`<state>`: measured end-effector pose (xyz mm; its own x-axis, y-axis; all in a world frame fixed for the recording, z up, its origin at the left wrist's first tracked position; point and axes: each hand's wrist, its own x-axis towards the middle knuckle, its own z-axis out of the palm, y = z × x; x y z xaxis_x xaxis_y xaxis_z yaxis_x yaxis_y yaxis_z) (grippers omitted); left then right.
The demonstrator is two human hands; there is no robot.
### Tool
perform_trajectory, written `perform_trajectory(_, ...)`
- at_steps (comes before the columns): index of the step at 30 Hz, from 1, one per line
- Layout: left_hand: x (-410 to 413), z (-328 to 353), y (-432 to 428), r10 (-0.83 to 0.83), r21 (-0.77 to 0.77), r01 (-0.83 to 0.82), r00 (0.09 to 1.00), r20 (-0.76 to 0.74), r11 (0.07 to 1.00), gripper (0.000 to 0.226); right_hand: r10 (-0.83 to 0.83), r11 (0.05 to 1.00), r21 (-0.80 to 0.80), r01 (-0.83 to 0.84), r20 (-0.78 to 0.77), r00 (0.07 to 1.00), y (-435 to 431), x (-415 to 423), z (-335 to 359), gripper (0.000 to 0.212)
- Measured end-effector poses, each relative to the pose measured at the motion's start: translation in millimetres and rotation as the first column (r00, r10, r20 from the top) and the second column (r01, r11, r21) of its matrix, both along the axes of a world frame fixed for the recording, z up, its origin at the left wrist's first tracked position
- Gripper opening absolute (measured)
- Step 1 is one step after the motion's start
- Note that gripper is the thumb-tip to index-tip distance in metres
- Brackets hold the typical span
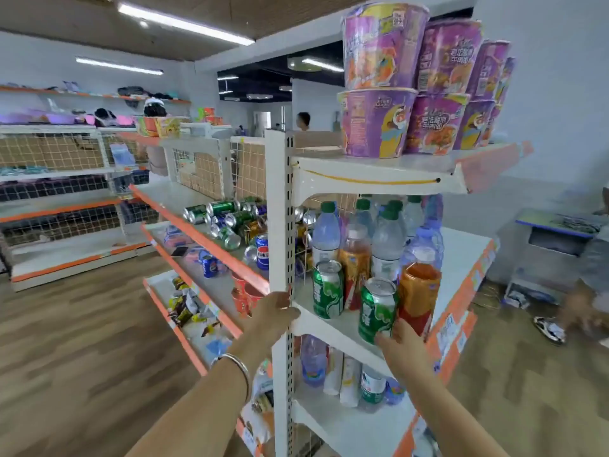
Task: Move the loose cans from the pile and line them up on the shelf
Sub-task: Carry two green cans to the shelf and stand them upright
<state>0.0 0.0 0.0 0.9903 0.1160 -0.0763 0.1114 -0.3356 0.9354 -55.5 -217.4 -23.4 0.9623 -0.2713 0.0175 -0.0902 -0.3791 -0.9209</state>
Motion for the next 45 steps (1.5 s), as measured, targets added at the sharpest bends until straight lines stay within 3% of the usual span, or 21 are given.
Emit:
perform_trajectory(4, 45.5, -7.0, -4.9, -0.107, -0.044, 0.105, 0.994, -0.025, 0.993, 0.056, -0.126, 0.988, 0.090, 0.123, 0.026, 0.992, 15.0, 22.6, -14.7, 0.041)
perform_trajectory(10, 87.6, -28.2, -21.4, -0.327, -0.025, 0.326, 0.943, -0.056, 0.945, 0.076, -0.174, 0.979, -0.115, 0.167, -0.049, 0.984, 18.0, 44.4, -24.7, 0.063)
perform_trajectory(16, 110.0, -60.1, -32.1, -0.353, 0.209, 0.358, 0.934, -0.062, 0.910, 0.088, -0.132, 0.982, -0.142, 0.127, -0.023, 0.991, 21.5, 57.7, -24.1, 0.055)
perform_trajectory(19, 86.7, -28.3, -37.5, -0.467, 0.258, 0.440, 0.883, 0.053, 0.860, 0.057, -0.093, 0.991, -0.096, 0.097, 0.048, 0.995, 22.1, 65.6, -27.3, 0.045)
perform_trajectory(21, 83.3, -23.9, -40.0, -0.515, 0.221, 0.482, 0.848, 0.126, 0.848, 0.060, -0.071, 0.995, -0.059, 0.075, 0.078, 0.994, 23.0, 65.0, -20.6, 0.040)
perform_trajectory(24, 77.8, -26.2, -37.4, -0.418, 0.115, 0.407, 0.902, 0.102, 0.906, 0.058, -0.050, 0.999, -0.014, 0.052, 0.087, 0.995, 19.3, 63.3, -14.8, 0.032)
perform_trajectory(29, 55.0, -34.7, -17.6, -0.340, -0.033, 0.339, 0.940, -0.014, 0.940, 0.088, 0.022, 0.991, 0.130, -0.033, 0.085, 0.996, 20.5, 55.9, -14.3, 0.027)
perform_trajectory(34, 11.3, -23.7, 15.0, -0.218, -0.252, 0.198, 0.974, -0.054, 0.947, 0.071, 0.271, 0.944, 0.186, -0.272, 0.034, 0.962, 33.5, 54.9, -11.6, 0.027)
perform_trajectory(38, -17.6, -19.5, 54.9, -0.055, -0.392, 0.026, 0.997, -0.061, 0.920, 0.087, 0.497, 0.834, 0.279, -0.477, -0.003, 0.867, 67.3, 57.8, -6.8, 0.054)
perform_trajectory(43, -49.1, -6.7, 102.6, 0.075, -0.493, -0.087, 0.996, -0.045, 0.865, 0.058, 0.717, 0.662, 0.312, -0.682, 0.003, 0.698, 135.2, 70.9, 10.1, 0.071)
perform_trajectory(45, -54.7, -6.8, 124.0, 0.150, -0.518, -0.156, 0.987, -0.054, 0.841, 0.052, 0.756, 0.625, 0.302, -0.720, -0.004, 0.655, 165.0, 77.0, 16.5, 0.057)
